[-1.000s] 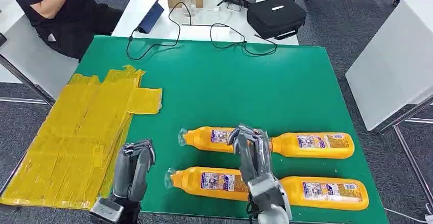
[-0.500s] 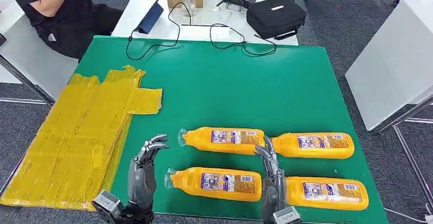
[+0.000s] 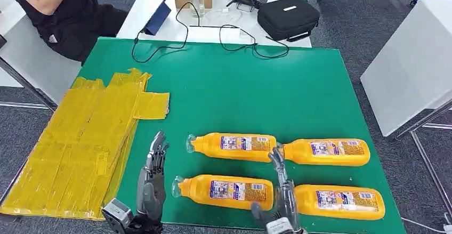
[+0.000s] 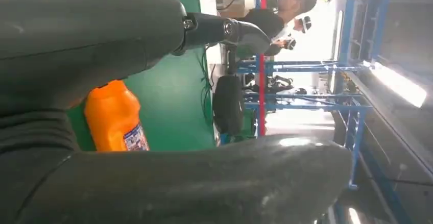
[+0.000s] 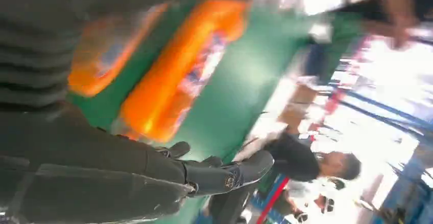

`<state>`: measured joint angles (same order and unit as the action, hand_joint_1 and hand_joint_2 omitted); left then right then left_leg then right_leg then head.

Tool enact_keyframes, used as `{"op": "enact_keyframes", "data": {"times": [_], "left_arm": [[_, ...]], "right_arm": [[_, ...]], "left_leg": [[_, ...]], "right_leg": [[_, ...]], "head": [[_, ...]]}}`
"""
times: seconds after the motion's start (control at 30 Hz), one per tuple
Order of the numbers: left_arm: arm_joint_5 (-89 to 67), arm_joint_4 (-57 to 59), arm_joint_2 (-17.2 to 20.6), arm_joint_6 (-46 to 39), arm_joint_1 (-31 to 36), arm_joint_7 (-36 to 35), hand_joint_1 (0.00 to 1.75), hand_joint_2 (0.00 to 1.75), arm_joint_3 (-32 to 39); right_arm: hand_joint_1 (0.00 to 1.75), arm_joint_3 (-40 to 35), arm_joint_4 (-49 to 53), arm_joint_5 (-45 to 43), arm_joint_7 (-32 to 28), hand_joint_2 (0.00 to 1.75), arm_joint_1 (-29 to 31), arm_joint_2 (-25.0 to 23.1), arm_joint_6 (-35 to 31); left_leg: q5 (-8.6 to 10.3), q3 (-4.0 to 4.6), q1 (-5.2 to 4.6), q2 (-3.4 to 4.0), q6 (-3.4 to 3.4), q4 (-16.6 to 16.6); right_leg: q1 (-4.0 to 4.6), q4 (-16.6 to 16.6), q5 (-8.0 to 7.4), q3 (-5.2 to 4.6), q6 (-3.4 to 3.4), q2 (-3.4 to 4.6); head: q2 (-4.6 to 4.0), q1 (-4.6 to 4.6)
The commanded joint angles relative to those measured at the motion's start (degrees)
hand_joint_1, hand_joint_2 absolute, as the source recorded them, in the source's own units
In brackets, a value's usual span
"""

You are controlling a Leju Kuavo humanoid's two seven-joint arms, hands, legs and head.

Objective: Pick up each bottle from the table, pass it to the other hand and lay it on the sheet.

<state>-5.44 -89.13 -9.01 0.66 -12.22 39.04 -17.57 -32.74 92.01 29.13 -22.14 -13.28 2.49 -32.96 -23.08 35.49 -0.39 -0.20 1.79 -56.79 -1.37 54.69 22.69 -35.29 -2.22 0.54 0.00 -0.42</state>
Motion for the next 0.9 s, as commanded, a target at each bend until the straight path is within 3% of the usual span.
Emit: {"op": "enact_keyframes", "data": {"times": [0.03, 0.1, 0.2, 0.27, 0.4, 0.47, 0.6, 0.77, 0.9], "left_arm": [[-0.8, 3.0, -2.0, 2.6, 0.1, -0.5, 0.00, 0.00, 4.6], [-1.2, 3.0, -2.4, 3.2, 0.2, -0.8, 0.00, 0.00, 4.8], [-1.3, 2.9, -2.5, 3.4, 0.2, -0.9, 0.00, 0.00, 4.9], [-1.6, 2.7, -2.6, 4.0, 0.1, -1.1, 0.00, 0.00, 4.9], [-1.6, 3.2, -2.5, 4.6, 0.1, -1.2, 0.00, 0.00, 5.4], [-1.4, 3.0, -2.4, 4.5, -0.4, -1.2, 0.00, 0.00, 5.8], [-1.4, 3.0, -2.4, 4.5, -0.6, -1.2, 0.00, 0.00, 6.0], [-1.3, 3.4, -2.2, 4.6, -0.2, -1.0, 0.00, 0.00, 6.2], [-1.2, 3.8, -2.1, 4.7, -0.1, -0.7, 0.00, 0.00, 6.4]], "right_arm": [[0.00, 21.4, 15.3, 21.9, 11.8, 1.75, -12.4, 0.1, 7.2], [0.00, 27.1, 17.6, 24.3, 10.1, 1.75, -13.9, -3.0, 10.6], [0.00, 28.5, 17.6, 24.9, 8.4, 1.75, -14.0, -4.8, 11.8], [0.00, 33.0, 19.2, 30.6, 8.9, 1.75, -15.1, -7.3, 11.9], [0.00, 41.1, 23.8, 32.2, 5.5, 1.75, -18.5, -9.7, 16.7], [0.00, 45.6, 24.9, 31.8, 2.1, 1.75, -18.0, -12.6, 19.3], [0.00, 46.9, 24.8, 31.3, 1.4, 1.75, -17.4, -13.0, 20.1], [0.00, 56.2, 23.9, 35.9, -4.5, 1.75, -14.2, -19.4, 26.3], [0.00, 60.9, 22.4, 40.5, -7.5, 1.75, -12.2, -21.6, 30.0]], "left_leg": [[-0.20, -0.27, 0.01, -0.34, -0.14, -0.1], [-0.03, -0.02, -0.04, -0.30, -0.06, 0.0], [-0.07, -0.06, -0.04, -0.13, -0.06, 0.0], [-0.18, -0.23, 0.02, -0.10, -0.14, 0.0], [-0.11, -0.17, -0.03, -0.30, -0.10, 0.0], [-0.15, -0.27, 0.00, -0.27, -0.13, 0.0], [-0.17, -0.29, 0.02, -0.01, -0.11, 0.0], [-0.11, -0.26, 0.02, -0.10, -0.11, 0.0], [-0.11, -0.32, 0.04, -0.06, -0.12, 0.1]], "right_leg": [[0.03, 0.1, 0.29, 0.34, 0.15, -0.41], [-0.03, 0.1, 0.15, 0.03, 0.05, -0.31], [-0.03, 0.0, 0.10, 0.10, 0.05, -0.13], [0.04, 0.1, 0.18, 0.27, 0.14, -0.14], [-0.01, 0.1, 0.21, 0.19, 0.11, -0.37], [0.02, 0.1, 0.23, 0.29, 0.13, -0.34], [0.04, 0.0, 0.14, 0.28, 0.11, -0.07], [0.03, 0.0, 0.13, 0.26, 0.12, -0.16], [0.06, -0.1, 0.11, 0.32, 0.13, -0.12]], "head": [[0.00, -0.02], [0.00, -0.02], [0.00, -0.04], [0.00, -0.02], [0.00, -0.02], [0.00, 0.00], [0.00, -0.02], [0.00, 0.00], [0.00, 0.00]]}}
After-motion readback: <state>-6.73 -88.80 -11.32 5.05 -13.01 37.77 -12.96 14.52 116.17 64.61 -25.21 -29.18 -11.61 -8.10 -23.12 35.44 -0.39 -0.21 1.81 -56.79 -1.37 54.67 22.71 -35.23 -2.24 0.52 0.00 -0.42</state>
